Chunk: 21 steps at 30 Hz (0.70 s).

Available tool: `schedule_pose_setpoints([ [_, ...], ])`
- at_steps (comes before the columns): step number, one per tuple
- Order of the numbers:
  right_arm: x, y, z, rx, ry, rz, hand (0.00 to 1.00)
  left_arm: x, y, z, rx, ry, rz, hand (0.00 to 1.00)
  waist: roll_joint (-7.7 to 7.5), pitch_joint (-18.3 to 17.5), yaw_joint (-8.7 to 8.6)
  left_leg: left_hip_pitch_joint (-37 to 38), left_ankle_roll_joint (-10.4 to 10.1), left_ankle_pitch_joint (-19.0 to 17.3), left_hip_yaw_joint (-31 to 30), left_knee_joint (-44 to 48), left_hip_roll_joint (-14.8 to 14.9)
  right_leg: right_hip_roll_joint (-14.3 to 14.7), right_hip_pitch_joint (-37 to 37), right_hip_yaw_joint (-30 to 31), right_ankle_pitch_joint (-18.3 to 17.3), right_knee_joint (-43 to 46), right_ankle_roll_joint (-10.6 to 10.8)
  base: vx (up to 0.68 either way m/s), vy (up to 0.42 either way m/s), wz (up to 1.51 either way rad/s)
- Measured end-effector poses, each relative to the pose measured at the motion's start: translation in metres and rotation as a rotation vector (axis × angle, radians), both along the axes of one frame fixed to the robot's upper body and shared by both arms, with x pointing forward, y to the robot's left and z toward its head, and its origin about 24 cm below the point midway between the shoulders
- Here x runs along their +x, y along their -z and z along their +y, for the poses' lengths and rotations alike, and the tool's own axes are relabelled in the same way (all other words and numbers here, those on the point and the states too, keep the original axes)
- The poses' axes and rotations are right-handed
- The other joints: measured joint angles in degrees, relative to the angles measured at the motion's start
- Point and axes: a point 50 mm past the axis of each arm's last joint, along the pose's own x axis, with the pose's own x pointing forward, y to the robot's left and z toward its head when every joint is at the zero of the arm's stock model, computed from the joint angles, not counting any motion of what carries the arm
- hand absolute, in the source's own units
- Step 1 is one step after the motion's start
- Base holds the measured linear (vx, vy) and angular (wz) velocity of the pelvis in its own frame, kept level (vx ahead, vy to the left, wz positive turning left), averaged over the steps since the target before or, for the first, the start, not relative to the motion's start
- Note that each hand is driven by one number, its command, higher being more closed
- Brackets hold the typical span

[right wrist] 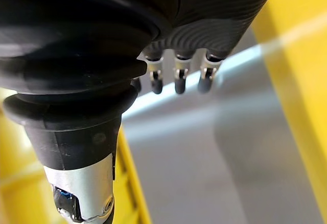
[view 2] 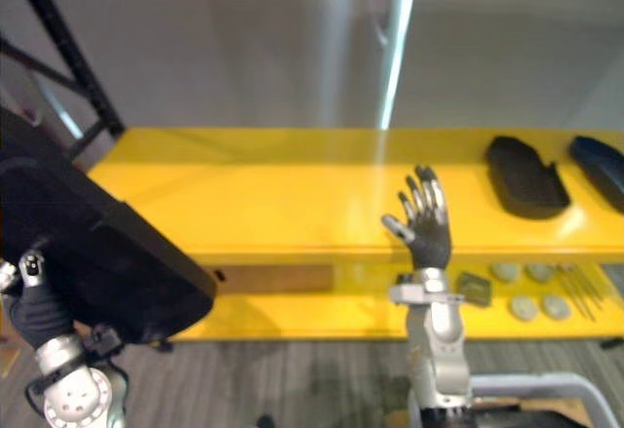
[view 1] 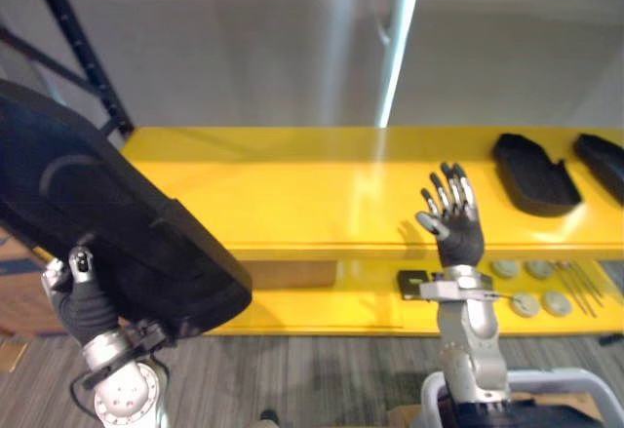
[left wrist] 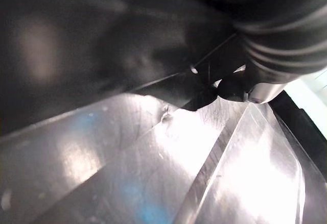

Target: Walk over and take plastic housings, then place them on the shelf

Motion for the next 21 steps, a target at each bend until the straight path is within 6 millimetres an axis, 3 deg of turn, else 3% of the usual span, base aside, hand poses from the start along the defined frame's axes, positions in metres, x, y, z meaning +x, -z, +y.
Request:
schedule_pose_setpoints([
  [3, -0.009, 0.01, -0.001, 0.012, 0.014, 0.04, 0.0, 0.001, 0.001, -0.002, -0.004, 0.013, 0.001, 1.0, 0.24, 0.15, -1.6, 0.05, -0.11, -0.41, 0.41, 0.02, -0.12, -0.15, -0.23, 0.75, 0.12, -1.23, 0.22, -0.02, -0.001, -0.31],
  [7, -0.013, 0.014, -0.003, 0.021, 0.019, 0.059, 0.0, 0.005, -0.003, -0.005, 0.027, 0.015, -0.006, 1.0, 1.14, 0.45, -1.56, 0.23, -0.43, -0.08, -0.24, -1.47, -0.67, -0.22, -0.72, 0.59, 0.05, -1.75, 0.18, -0.04, 0.003, -0.08],
  [11, -0.014, 0.015, -0.015, 0.035, 0.073, 0.063, 0.0, 0.009, -0.006, -0.008, 0.091, 0.037, 0.007, 1.0, 1.66, 0.63, -1.56, 0.24, -0.02, 0.32, -4.27, -3.07, -3.27, -1.93, -1.88, 0.27, -1.29, 0.37, -0.53, -0.01, 0.041, 0.04],
  [14, -0.017, 0.017, -0.032, 0.028, 0.157, 0.078, 0.0, 0.012, -0.007, -0.011, 0.144, 0.073, 0.027, 1.0, 2.56, 1.78, -2.91, 1.3, 0.91, 0.03, -6.65, -3.61, -3.76, -3.9, -6.29, 1.58, -0.96, 13.2, -1.61, 0.02, 0.1, 0.3],
  [16, -0.019, 0.018, -0.039, 0.03, 0.195, 0.086, 0.0, 0.013, -0.01, -0.01, 0.167, 0.087, 0.028, 1.0, 2.82, 2.04, -3.02, 2.57, 1.71, -0.41, -6.87, -3.73, -2.94, -4.02, -9.2, 4.87, 0.63, 19.91, -4.12, 0.03, 0.073, 0.04],
  [17, -0.02, 0.019, -0.039, 0.035, 0.199, 0.089, 0.0, 0.015, -0.011, -0.01, 0.17, 0.1, 0.026, 1.0, 2.96, 2.54, -3.04, 3.02, 2.64, -0.45, -7.07, -3.69, -2.09, -3.04, -10.15, 6.96, -1.28, 21.1, -4.75, 0.03, -0.025, 0.07],
  [18, -0.02, 0.019, -0.037, 0.043, 0.197, 0.089, 0.0, 0.016, -0.011, -0.01, 0.167, 0.107, 0.027, 1.0, 2.55, 2.71, -3.04, 3.08, 2.66, -0.54, -7.73, -3.58, -1.0, -0.88, -10.34, 8.14, -4.53, 18.41, -3.78, 0.04, -0.055, 0.11],
  [21, -0.023, 0.014, -0.035, 0.048, 0.185, 0.058, 0.0, 0.016, -0.006, -0.01, 0.151, 0.105, 0.063, 1.0, 1.23, 3.14, -3.18, 2.85, 1.38, -1.35, -7.61, -3.25, 0.5, 3.12, -12.3, 8.97, -4.11, 9.67, -3.18, 0.02, -0.102, 0.03],
])
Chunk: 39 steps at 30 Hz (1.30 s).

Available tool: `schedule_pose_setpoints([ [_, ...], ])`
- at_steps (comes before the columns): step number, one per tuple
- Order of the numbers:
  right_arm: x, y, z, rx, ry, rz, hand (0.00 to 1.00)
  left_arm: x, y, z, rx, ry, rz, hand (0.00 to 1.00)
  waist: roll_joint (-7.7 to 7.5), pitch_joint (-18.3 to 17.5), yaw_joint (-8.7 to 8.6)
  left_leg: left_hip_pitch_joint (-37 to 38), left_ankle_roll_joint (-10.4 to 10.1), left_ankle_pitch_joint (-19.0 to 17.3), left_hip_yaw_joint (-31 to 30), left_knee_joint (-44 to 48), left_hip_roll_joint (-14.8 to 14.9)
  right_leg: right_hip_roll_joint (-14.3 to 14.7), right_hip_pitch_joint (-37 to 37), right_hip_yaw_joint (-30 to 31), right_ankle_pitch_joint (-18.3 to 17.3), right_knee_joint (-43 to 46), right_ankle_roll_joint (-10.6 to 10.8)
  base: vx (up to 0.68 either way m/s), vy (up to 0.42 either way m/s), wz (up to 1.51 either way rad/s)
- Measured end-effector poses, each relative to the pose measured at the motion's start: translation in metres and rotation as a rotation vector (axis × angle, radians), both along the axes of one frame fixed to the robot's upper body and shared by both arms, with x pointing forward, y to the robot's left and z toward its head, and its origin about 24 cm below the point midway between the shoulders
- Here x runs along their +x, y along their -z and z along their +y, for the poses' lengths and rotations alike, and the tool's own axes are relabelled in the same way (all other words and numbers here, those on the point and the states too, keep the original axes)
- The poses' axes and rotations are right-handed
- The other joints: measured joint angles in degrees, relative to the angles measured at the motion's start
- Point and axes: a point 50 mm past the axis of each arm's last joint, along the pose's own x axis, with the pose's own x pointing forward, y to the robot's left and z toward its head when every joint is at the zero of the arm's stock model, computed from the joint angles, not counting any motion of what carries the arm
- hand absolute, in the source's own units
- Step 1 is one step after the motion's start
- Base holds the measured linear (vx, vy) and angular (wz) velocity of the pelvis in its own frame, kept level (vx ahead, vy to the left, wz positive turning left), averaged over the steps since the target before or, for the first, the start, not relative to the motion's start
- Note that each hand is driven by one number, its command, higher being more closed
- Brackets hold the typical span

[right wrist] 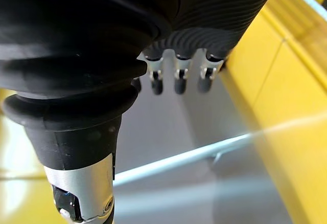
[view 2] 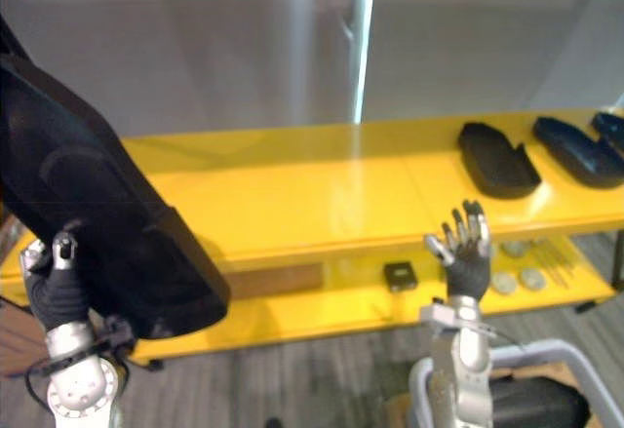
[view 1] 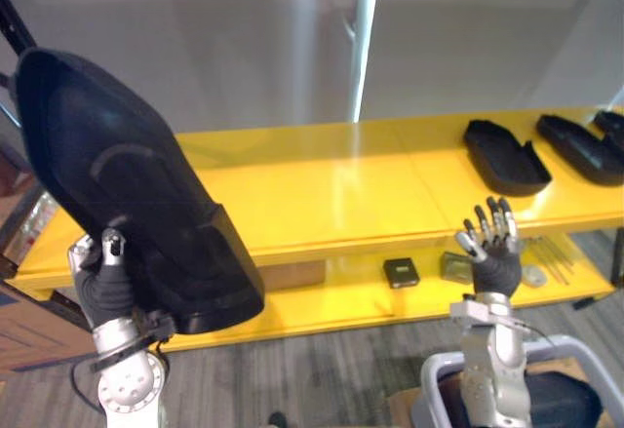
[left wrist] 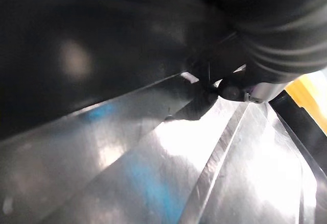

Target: Walk over and take plastic housings, then place them on the shelf

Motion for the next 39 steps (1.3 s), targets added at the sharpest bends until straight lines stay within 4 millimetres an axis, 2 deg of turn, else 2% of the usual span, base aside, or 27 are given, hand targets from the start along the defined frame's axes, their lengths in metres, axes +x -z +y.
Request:
schedule_pose_setpoints([
  [1, -0.001, -0.002, 0.0, -0.003, -0.003, -0.01, 0.0, -0.001, 0.001, 0.0, 0.001, -0.001, 0.004, 1.0, -0.84, 0.06, -0.02, 0.09, -0.32, -0.15, 0.12, 0.06, -0.52, -0.01, 0.02, 0.39, 1.13, -1.93, -0.35, 0.02, -0.15, 0.16],
  [2, -0.004, -0.005, -0.001, -0.012, -0.003, -0.024, 0.0, -0.001, 0.002, -0.001, -0.003, -0.003, 0.011, 1.0, -2.41, -0.02, -0.39, 0.44, -0.95, -0.26, 0.01, 0.01, -2.02, -0.72, 0.3, 1.13, 3.34, -3.5, 2.36, 0.08, -0.146, 0.26],
  [4, -0.007, -0.008, -0.006, -0.03, 0.005, -0.032, 0.0, -0.003, 0.006, -0.005, -0.036, -0.01, 0.014, 1.0, -1.32, -0.97, -0.23, 1.21, -1.66, 0.28, 0.61, -0.46, -0.51, 0.29, 0.54, 0.23, 2.96, -4.24, 2.15, 0.13, -0.136, 0.1],
  [6, -0.009, -0.01, -0.011, -0.043, 0.017, -0.038, 0.0, -0.004, 0.005, -0.008, -0.053, -0.012, 0.002, 1.0, 1.07, -1.43, 0.55, 1.23, -2.96, 0.25, 0.69, -0.42, 1.37, 2.72, 3.37, -1.01, 5.67, -8.72, 1.96, 0.17, -0.131, -0.02],
  [9, -0.011, -0.011, -0.012, -0.03, 0.021, -0.045, 0.0, -0.005, -0.002, -0.009, -0.04, 0.001, -0.023, 1.0, 1.71, -2.01, 0.58, 1.36, -3.7, -0.24, 0.65, -0.34, 2.24, 3.87, 4.52, -1.49, 6.41, -10.45, 1.89, 0.14, -0.067, 0.04],
  [10, -0.024, -0.014, -0.008, -0.002, 0.04, -0.064, 0.0, -0.009, -0.002, -0.012, -0.023, 0.016, -0.019, 1.0, 1.8, -4.69, 2.12, 2.53, -2.67, -2.34, 3.15, -0.27, 1.05, 2.3, 6.42, -0.98, 7.17, -12.7, 2.56, 0.04, -0.019, 0.0],
  [16, -0.024, -0.013, -0.007, 0.0, 0.037, -0.059, 0.0, -0.009, -0.002, -0.012, -0.025, 0.018, -0.019, 1.0, 1.8, -4.69, 2.03, 2.87, -2.69, -2.33, 3.47, -0.26, 1.07, 2.3, 6.43, -0.8, 7.24, -12.69, 2.46, 0.0, 0.0, -0.03],
  [20, -0.026, -0.008, 0.002, 0.012, -0.001, -0.036, 0.0, -0.008, -0.001, -0.016, -0.043, 0.036, -0.023, 1.0, 1.8, -4.62, 1.99, 3.39, -2.49, -2.74, 4.14, -0.26, 1.14, 2.13, 6.93, -0.86, 7.24, -12.66, 2.46, 0.0, 0.0, -0.04],
  [24, -0.023, -0.006, 0.01, 0.065, -0.043, -0.031, 0.0, -0.002, 0.001, -0.029, -0.08, 0.116, -0.017, 1.0, 1.37, -4.65, 1.81, 3.28, -2.68, -2.94, 4.98, -0.21, 1.46, 1.99, 7.4, -1.93, 7.23, -13.08, 2.47, 0.0, -0.001, 0.09],
  [26, -0.023, -0.003, 0.014, 0.074, -0.065, -0.011, 0.0, 0.001, 0.002, -0.036, -0.124, 0.17, -0.013, 1.0, 1.23, -4.75, 1.74, 3.23, -2.7, -2.91, 7.83, -0.15, 2.22, 1.97, 7.52, -2.69, 7.22, -13.23, 2.49, 0.02, -0.01, 0.16],
  [31, -0.034, 0.012, 0.015, 0.085, -0.069, 0.09, 0.0, 0.014, 0.002, -0.066, -0.185, 0.347, 0.009, 1.0, 0.89, -4.66, 1.53, 3.12, -2.83, -2.45, 7.96, -0.2, 2.05, 1.49, 8.26, -4.37, 7.23, -13.57, 2.58, 0.05, 0.008, 0.15],
  [36, -0.042, 0.008, 0.015, 0.09, -0.055, 0.08, 0.0, 0.038, -0.012, -0.1, -0.179, 0.517, 0.013, 1.0, -0.22, -4.58, -1.17, 3.99, -3.12, -2.41, 10.09, -0.08, 2.05, 1.42, 8.14, -3.67, 7.75, -14.14, 3.42, 0.04, 0.016, -0.17],
  [39, -0.045, 0.006, 0.014, 0.084, -0.053, 0.076, 0.0, 0.059, -0.019, -0.113, -0.087, 0.559, 0.061, 1.0, -0.26, -4.52, -2.48, 5.56, -3.26, -3.03, 13.04, -0.1, 2.11, 1.43, 7.99, -1.43, 7.96, -14.4, 3.72, 0.01, 0.024, -0.46],
])
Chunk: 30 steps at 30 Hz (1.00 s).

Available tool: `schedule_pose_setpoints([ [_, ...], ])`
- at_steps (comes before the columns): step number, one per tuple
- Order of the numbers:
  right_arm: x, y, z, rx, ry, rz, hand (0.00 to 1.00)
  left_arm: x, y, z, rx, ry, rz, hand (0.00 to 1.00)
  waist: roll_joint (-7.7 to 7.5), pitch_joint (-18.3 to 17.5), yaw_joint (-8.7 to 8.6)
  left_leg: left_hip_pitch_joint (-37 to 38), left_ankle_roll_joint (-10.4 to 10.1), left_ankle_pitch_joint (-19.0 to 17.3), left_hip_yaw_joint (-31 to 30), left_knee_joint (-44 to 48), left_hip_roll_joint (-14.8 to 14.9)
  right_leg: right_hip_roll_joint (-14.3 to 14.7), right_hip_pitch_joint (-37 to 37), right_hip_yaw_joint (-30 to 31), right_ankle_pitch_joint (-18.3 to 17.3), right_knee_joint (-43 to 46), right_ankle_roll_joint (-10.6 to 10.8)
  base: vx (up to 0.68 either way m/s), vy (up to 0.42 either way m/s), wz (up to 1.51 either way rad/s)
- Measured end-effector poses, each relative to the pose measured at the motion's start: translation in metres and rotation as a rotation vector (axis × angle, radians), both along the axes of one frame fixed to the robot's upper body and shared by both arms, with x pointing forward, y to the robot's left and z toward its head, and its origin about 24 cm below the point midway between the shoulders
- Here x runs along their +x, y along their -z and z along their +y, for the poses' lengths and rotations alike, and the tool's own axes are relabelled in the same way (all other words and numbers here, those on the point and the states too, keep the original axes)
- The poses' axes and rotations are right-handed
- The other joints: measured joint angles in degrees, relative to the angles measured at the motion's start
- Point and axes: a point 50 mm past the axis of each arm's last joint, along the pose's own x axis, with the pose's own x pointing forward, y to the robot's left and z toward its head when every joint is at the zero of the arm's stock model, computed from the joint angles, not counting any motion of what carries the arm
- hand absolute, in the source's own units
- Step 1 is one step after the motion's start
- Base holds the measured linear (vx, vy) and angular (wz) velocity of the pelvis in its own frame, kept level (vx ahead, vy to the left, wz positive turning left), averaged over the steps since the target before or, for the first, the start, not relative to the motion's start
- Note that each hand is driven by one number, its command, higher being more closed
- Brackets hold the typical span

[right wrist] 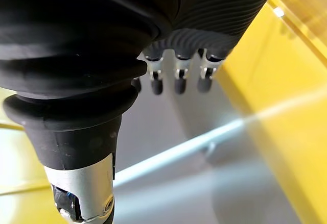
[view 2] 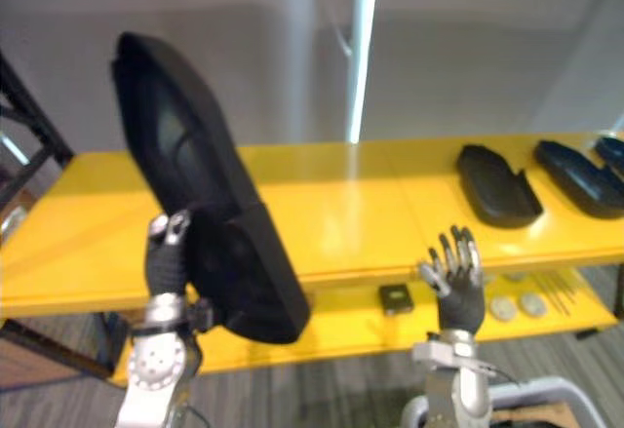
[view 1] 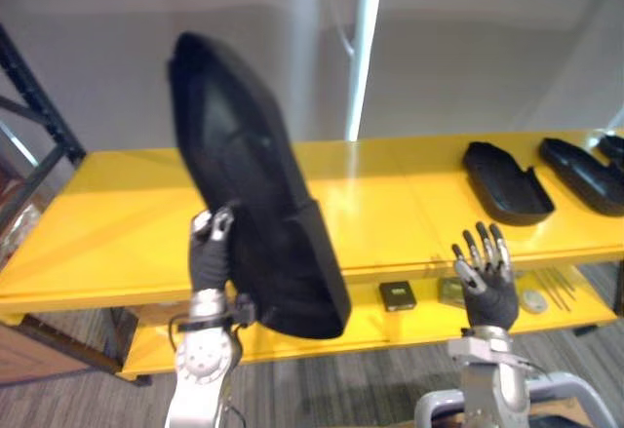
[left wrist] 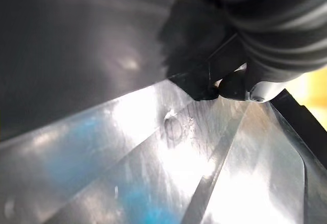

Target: Walk over and take plastic housings, then place them on the shelf

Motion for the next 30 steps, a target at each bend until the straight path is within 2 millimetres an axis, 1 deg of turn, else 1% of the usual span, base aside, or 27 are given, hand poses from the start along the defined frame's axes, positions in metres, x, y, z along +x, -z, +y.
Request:
schedule_pose_setpoints([
  [2, 0.0, 0.0, 0.0, -0.002, -0.001, 0.002, 0.0, 0.017, 0.001, -0.003, 0.059, 0.01, 0.041, 1.0, 0.14, -0.07, -1.21, 0.84, -0.09, -0.4, 1.89, 0.03, 0.06, 0.07, -0.36, 1.52, 0.19, -0.09, 0.17, 0.0, 0.02, -0.44],
  [3, -0.001, 0.0, 0.0, -0.004, -0.005, 0.002, 0.0, 0.022, 0.002, -0.002, 0.079, 0.001, 0.061, 1.0, 0.22, -0.13, -1.73, 0.86, -0.16, -0.57, 2.65, 0.02, 0.13, 0.17, -0.83, 2.26, 0.3, -0.09, 0.17, -0.01, 0.019, -0.5],
  [4, -0.001, 0.0, 0.0, -0.008, -0.015, -0.002, 0.0, 0.031, 0.004, 0.001, 0.108, -0.028, 0.093, 1.0, 0.49, -0.3, -2.22, 0.97, -0.19, -0.71, 3.68, 0.06, 0.23, 0.29, -1.27, 3.03, 0.68, -0.25, 0.29, -0.01, 0.011, -0.37],
  [5, -0.002, 0.001, 0.0, -0.011, -0.015, 0.001, 0.0, 0.035, 0.005, 0.002, 0.12, -0.037, 0.107, 1.0, 0.56, -0.34, -2.38, 0.99, -0.19, -0.76, 4.12, 0.05, 0.29, 0.39, -1.6, 3.4, 0.86, -0.25, 0.27, -0.01, 0.007, -0.39],
  [7, -0.004, 0.003, -0.001, -0.032, -0.027, 0.016, 0.0, 0.055, 0.011, 0.012, 0.188, -0.081, 0.182, 1.0, 0.57, -0.31, -3.84, 1.08, -0.24, -0.82, 5.07, 0.07, 0.49, 0.69, -1.87, 3.85, 1.52, -0.75, 0.15, 0.0, -0.01, -0.27],
  [9, -0.004, 0.003, 0.0, -0.048, -0.048, 0.025, 0.0, 0.063, 0.013, 0.023, 0.208, -0.132, 0.224, 1.0, 0.76, -0.24, -4.24, 1.9, -0.47, -1.01, 6.25, 0.04, 0.75, 0.95, -1.87, 4.18, 1.7, -0.77, 0.07, 0.0, -0.018, -0.23],
  [10, -0.004, 0.005, 0.0, -0.051, -0.06, 0.033, 0.0, 0.066, 0.009, 0.028, 0.21, -0.159, 0.232, 1.0, 0.82, -0.26, -4.72, 1.89, -0.49, -1.04, 6.28, 0.03, 0.87, 1.09, -1.87, 4.18, 1.82, -0.77, 0.04, 0.01, -0.022, -0.11],
  [14, -0.005, 0.009, 0.003, -0.066, -0.09, 0.063, 0.0, 0.082, -0.001, 0.037, 0.24, -0.218, 0.264, 1.0, 1.04, -0.12, -4.95, 1.9, -0.49, -1.04, 6.42, 0.03, 1.07, 1.27, -1.96, 4.2, 2.01, -0.8, 0.01, 0.0, 0.0, 0.0],
  [16, -0.005, 0.009, 0.005, -0.07, -0.115, 0.063, 0.0, 0.093, 0.002, 0.049, 0.253, -0.271, 0.324, 1.0, 1.71, 0.17, -5.04, 1.82, -0.49, -1.04, 6.79, 0.01, 1.09, 1.34, -2.32, 4.34, 2.51, -0.86, 0.07, -0.03, -0.015, -0.08],
  [17, -0.005, 0.01, 0.007, -0.071, -0.124, 0.063, 0.0, 0.095, 0.005, 0.052, 0.254, -0.283, 0.338, 1.0, 1.94, 0.21, -5.07, 1.79, -0.49, -1.04, 7.04, 0.0, 1.13, 1.4, -2.54, 4.46, 2.72, -0.9, 0.04, -0.03, -0.009, -0.17],
  [19, -0.006, 0.012, 0.011, -0.067, -0.15, 0.077, 0.0, 0.098, 0.017, 0.063, 0.266, -0.323, 0.414, 1.0, 2.28, 0.36, -5.18, 1.7, -0.49, -1.04, 7.45, -0.01, 1.14, 1.49, -2.77, 5.09, 3.12, -1.26, -0.11, -0.02, -0.011, -0.11],
  [23, -0.009, 0.017, 0.017, -0.052, -0.169, 0.12, 0.0, 0.099, 0.038, 0.07, 0.296, -0.353, 0.524, 1.0, 2.31, 0.39, -5.33, 0.97, -0.47, -1.05, 7.51, 0.1, 1.17, 1.57, -2.96, 5.19, 4.02, -2.37, 0.01, -0.02, -0.013, 0.0],
  [27, -0.011, 0.022, 0.022, -0.029, -0.169, 0.162, 0.0, 0.097, 0.054, 0.072, 0.323, -0.385, 0.623, 1.0, 2.35, 0.46, -5.4, -0.16, -0.44, -1.04, 7.87, 0.28, 1.19, 1.65, -3.94, 5.36, 5.25, -3.1, -0.06, -0.04, -0.018, -0.05],
  [30, -0.013, 0.025, 0.027, -0.011, -0.173, 0.188, 0.0, 0.095, 0.072, 0.074, 0.312, -0.417, 0.71, 1.0, 1.97, 0.94, -5.74, -0.22, -0.34, -1.19, 8.57, 1.04, 1.39, 1.73, -4.16, 5.8, 5.39, -3.11, -0.01, -0.03, -0.021, -0.11],
])
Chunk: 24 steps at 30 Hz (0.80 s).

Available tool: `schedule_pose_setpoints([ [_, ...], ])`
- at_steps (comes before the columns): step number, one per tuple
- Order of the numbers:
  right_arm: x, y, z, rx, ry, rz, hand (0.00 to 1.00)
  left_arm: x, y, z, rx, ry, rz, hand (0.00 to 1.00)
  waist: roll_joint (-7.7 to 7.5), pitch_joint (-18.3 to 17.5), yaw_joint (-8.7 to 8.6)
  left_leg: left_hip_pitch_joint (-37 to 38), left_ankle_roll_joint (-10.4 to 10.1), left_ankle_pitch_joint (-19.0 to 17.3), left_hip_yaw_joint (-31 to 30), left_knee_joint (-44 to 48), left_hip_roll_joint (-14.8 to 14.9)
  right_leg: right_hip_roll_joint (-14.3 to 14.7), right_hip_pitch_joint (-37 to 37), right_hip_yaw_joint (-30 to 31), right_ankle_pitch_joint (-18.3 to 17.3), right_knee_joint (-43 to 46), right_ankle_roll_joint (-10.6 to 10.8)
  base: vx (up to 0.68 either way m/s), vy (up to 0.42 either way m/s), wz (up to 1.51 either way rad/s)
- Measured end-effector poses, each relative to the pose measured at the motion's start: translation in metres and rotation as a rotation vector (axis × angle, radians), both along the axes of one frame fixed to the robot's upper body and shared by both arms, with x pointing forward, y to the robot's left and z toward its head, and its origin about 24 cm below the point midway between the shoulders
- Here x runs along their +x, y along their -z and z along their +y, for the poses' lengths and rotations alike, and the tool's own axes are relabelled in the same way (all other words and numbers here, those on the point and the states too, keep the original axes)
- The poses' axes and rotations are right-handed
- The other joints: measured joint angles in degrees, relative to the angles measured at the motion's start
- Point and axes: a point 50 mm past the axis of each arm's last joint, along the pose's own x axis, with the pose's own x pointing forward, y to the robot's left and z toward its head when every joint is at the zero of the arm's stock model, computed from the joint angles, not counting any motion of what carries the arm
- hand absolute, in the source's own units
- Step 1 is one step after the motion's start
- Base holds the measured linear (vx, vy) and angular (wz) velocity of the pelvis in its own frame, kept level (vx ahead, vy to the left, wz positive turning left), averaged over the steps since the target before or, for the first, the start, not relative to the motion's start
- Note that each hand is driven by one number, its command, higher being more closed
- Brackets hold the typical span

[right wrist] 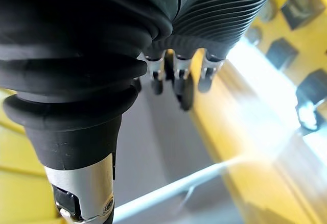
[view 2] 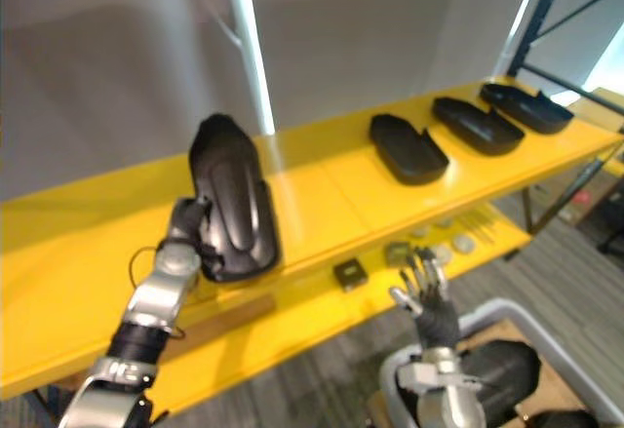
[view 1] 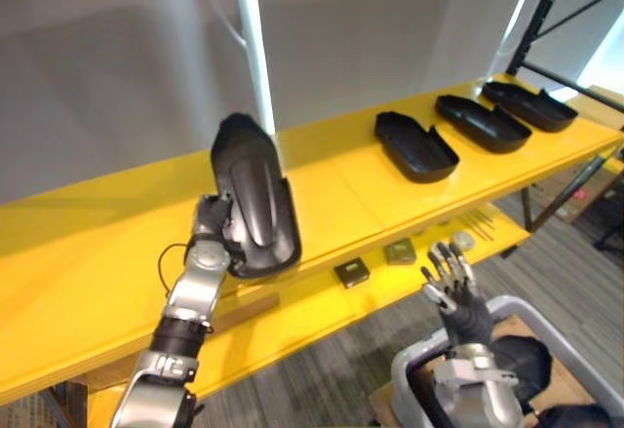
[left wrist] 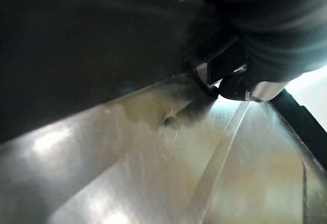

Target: Walk over and take plastic housings, then place them on the shelf

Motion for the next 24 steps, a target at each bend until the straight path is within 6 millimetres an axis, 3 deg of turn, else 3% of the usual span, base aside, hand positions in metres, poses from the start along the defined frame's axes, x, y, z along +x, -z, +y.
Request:
schedule_pose_setpoints([
  [4, 0.003, -0.001, 0.008, 0.022, -0.013, 0.006, 0.0, 0.003, 0.001, 0.008, 0.009, -0.079, 0.024, 1.0, 0.0, 2.2, -0.96, -2.23, -0.01, -0.92, 1.16, 2.18, 1.09, 0.67, -2.13, 1.41, 1.46, -0.2, -0.27, -0.1, -0.047, -0.18],
  [14, -0.002, 0.003, 0.023, 0.096, -0.075, 0.041, 0.0, 0.029, -0.044, 0.006, 0.02, -0.164, -0.094, 1.0, 0.53, 5.72, -2.49, -5.19, -0.18, -1.18, 1.81, 5.02, 2.84, 1.82, -4.04, 3.04, 2.87, -1.39, -0.62, -0.06, -0.046, -0.07],
  [24, -0.011, 0.008, 0.027, 0.128, -0.112, 0.076, 0.0, 0.041, -0.136, 0.059, 0.23, -0.301, -0.299, 1.0, 0.74, 7.83, -2.51, -7.27, -0.13, -1.19, 1.5, 7.14, 3.56, 2.04, -5.6, 2.91, 3.04, -1.36, -0.87, -0.03, -0.029, 0.0],
])
